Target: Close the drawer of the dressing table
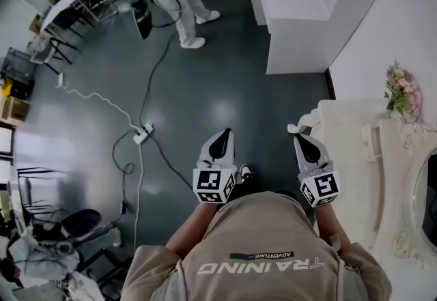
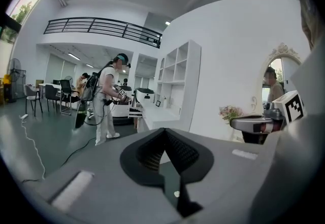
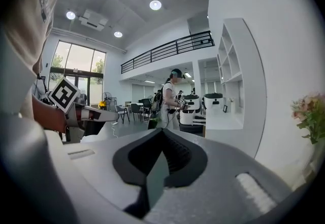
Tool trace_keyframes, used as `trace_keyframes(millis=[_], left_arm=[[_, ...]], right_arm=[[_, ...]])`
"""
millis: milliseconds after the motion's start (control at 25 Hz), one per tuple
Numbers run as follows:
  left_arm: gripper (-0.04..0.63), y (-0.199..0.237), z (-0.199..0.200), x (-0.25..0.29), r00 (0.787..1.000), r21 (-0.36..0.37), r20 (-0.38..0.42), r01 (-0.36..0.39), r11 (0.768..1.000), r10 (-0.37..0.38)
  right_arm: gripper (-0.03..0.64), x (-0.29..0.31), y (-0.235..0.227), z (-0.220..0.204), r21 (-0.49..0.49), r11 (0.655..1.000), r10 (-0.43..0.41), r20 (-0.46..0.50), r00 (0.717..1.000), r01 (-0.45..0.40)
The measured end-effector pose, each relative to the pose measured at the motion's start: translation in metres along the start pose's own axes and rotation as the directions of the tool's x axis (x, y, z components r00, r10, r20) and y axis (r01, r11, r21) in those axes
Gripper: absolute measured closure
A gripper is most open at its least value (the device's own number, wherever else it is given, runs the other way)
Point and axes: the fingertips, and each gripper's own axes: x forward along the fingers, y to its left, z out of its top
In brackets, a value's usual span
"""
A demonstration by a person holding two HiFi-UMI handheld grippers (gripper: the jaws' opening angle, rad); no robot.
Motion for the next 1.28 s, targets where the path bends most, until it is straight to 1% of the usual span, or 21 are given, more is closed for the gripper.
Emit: trace_keyframes(millis=[120,280,480,640,760,880,1040,1160,1280], left_arm=[[0.578,0.014,0.001,0.018,0.999,0.0,-0.011,0.043,0.999,-0.043],[0.578,0.03,-0.003,0.039,0.997,-0.009,-0.034,0.075,0.997,-0.075],[0.578,0.039,-0.003,0.055,0.994,-0.035,-0.045,0.097,0.995,-0.098],[0.578,0.041,-0.007,0.071,0.992,-0.041,-0.064,0.102,0.994,-0.104],[0.578,0.036,-0.005,0.084,0.991,-0.034,-0.073,0.11,0.993,-0.112],[0.578,0.035,-0.002,0.101,0.99,-0.019,-0.086,0.112,0.994,-0.113],[0.578,0.037,0.005,0.127,0.986,-0.009,-0.113,0.118,0.993,-0.118],[0.578,0.026,0.015,0.156,0.982,0.011,-0.121,0.15,0.989,-0.147],[0.578,-0.001,0.027,0.193,0.972,0.038,-0.113,0.214,0.976,-0.208]], right_arm=[[0.615,0.019,-0.002,0.001,-0.009,1.0,-0.029,-0.009,1.0,0.029],[0.615,0.037,-0.005,0.007,-0.015,0.998,-0.064,-0.012,0.998,0.064],[0.614,0.048,-0.008,0.006,-0.015,0.996,-0.087,-0.037,0.996,0.086],[0.615,0.053,-0.018,0.0,-0.008,0.995,-0.097,-0.052,0.994,0.097],[0.615,0.057,-0.033,-0.008,0.023,0.993,-0.111,-0.062,0.992,0.112],[0.615,0.069,-0.047,-0.013,0.044,0.993,-0.107,-0.065,0.992,0.11],[0.615,0.086,-0.068,-0.003,0.055,0.991,-0.116,-0.036,0.993,0.118],[0.615,0.094,-0.093,0.005,0.058,0.988,-0.145,-0.017,0.989,0.145],[0.615,0.09,-0.126,0.007,0.052,0.98,-0.194,-0.009,0.981,0.195]])
